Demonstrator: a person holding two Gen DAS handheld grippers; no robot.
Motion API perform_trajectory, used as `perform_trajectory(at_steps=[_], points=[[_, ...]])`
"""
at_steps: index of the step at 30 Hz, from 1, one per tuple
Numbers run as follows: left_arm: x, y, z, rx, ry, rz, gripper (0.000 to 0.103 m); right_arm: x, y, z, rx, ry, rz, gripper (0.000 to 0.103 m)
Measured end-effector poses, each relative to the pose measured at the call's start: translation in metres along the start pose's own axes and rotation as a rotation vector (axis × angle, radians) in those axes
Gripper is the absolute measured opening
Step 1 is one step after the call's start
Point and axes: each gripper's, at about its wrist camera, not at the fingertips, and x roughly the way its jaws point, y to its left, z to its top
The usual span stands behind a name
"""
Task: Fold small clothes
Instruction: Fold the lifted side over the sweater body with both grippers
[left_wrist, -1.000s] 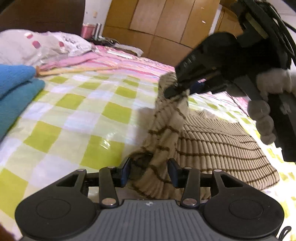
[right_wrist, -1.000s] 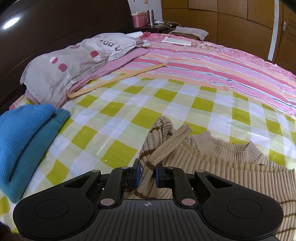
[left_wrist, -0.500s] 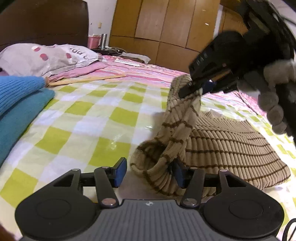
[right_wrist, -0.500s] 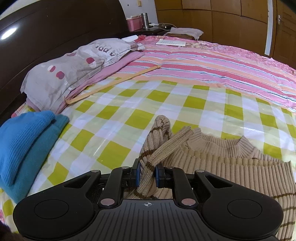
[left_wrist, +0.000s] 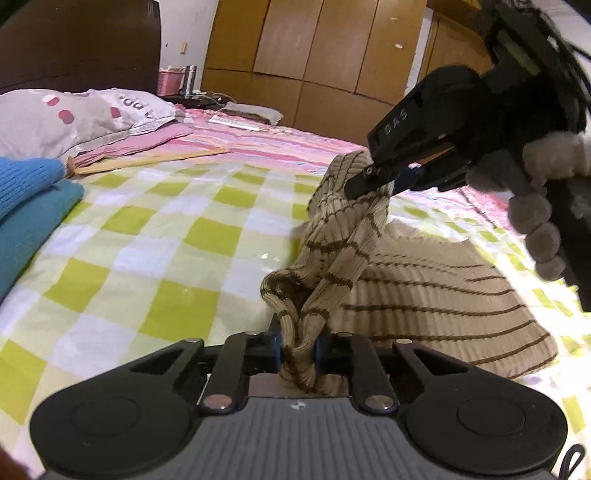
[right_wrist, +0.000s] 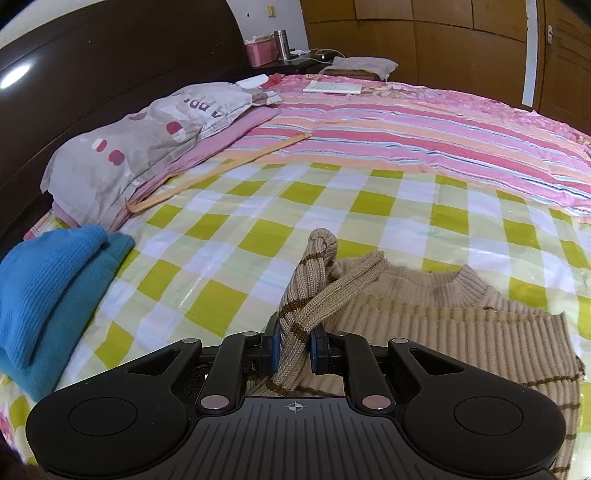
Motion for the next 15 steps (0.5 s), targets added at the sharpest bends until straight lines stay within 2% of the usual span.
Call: perform_trajectory(at_steps=[9,15], points=[[-0.016,-0.050,0.018,0.049,-0.053,-0.124,0.020,-0.026,-0.032,0.005,0.013,-0.033,-0.038,0.014],[-0.012,-0.090,0.031,0.082,-0.070,-0.200,0.020,-0.044,-0.064,0.008,0.037,-0.061,-0.074,0.014]])
